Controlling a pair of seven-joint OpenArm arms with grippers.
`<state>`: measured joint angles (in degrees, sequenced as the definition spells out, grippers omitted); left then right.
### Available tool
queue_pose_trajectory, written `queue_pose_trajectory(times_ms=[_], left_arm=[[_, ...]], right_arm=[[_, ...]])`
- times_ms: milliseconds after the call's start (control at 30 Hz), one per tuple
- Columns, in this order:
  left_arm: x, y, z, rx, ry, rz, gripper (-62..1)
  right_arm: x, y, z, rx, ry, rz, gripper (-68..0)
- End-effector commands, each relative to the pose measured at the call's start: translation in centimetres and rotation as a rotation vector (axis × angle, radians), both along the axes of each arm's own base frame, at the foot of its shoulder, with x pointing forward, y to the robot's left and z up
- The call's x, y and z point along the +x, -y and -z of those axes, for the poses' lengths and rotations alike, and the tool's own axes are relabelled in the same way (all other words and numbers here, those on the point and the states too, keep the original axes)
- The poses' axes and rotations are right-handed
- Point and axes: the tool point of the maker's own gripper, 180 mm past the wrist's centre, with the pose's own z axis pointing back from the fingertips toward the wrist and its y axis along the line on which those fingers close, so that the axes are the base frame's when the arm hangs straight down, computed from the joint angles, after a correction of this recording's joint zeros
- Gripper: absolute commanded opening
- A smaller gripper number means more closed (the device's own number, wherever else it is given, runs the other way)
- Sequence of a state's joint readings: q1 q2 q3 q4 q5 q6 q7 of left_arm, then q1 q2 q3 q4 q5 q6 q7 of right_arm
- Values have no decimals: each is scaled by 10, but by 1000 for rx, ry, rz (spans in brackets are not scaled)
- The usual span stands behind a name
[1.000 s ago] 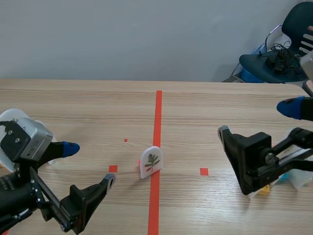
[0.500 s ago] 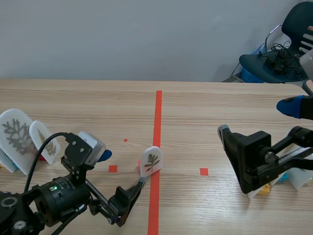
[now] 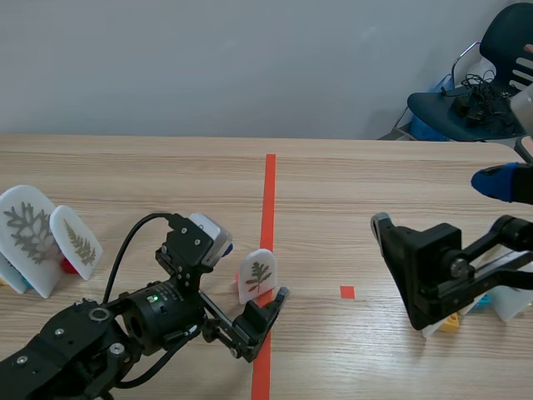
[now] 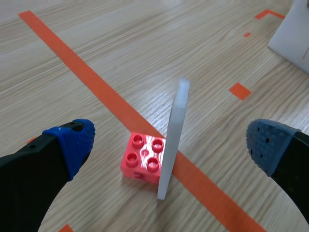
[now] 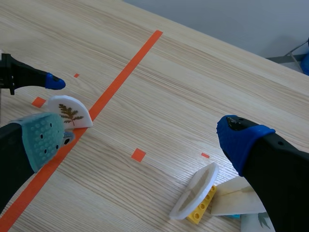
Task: Do the leaf sorting experiment
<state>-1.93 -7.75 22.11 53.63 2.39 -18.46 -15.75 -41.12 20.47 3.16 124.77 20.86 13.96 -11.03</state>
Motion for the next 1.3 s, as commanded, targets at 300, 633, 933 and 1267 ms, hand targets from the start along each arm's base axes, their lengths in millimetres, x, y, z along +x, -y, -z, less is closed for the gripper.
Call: queue_pose_trajectory(times_ms=[300, 633, 933, 1267], left_arm=[[7, 5, -5, -32, 13, -18, -123], [4, 9, -6, -50, 8, -5, -541], [7, 11, -34, -65, 64, -5, -566], [0, -50, -111, -152, 149, -200, -566]], right_arm=[[3, -2, -10, 9, 33, -3, 4], [3, -2, -10, 7, 30, -3, 4], [2, -1, -8, 4, 23, -2, 4], [2, -1, -8, 4, 23, -2, 4]])
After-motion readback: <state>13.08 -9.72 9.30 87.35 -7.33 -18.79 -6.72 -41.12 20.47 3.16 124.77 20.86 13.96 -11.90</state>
